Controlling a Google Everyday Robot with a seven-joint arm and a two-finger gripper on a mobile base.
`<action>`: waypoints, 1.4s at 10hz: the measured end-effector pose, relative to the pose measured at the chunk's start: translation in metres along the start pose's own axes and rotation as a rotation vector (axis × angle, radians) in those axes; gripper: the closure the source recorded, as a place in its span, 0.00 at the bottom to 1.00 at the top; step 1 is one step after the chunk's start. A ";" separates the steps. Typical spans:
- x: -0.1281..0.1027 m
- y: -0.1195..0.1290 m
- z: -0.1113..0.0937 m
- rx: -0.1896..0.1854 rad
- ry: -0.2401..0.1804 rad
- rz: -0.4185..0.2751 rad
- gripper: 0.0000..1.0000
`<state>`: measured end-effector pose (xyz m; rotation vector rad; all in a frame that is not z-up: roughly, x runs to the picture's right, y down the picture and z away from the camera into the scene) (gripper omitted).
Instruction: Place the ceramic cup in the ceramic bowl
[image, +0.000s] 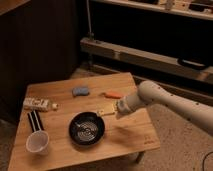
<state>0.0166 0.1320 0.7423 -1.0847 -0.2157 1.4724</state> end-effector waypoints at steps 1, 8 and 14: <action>0.000 0.000 0.000 0.000 0.000 0.000 0.20; 0.000 0.000 0.000 0.000 0.000 0.000 0.20; 0.000 0.001 -0.001 0.001 -0.001 -0.002 0.20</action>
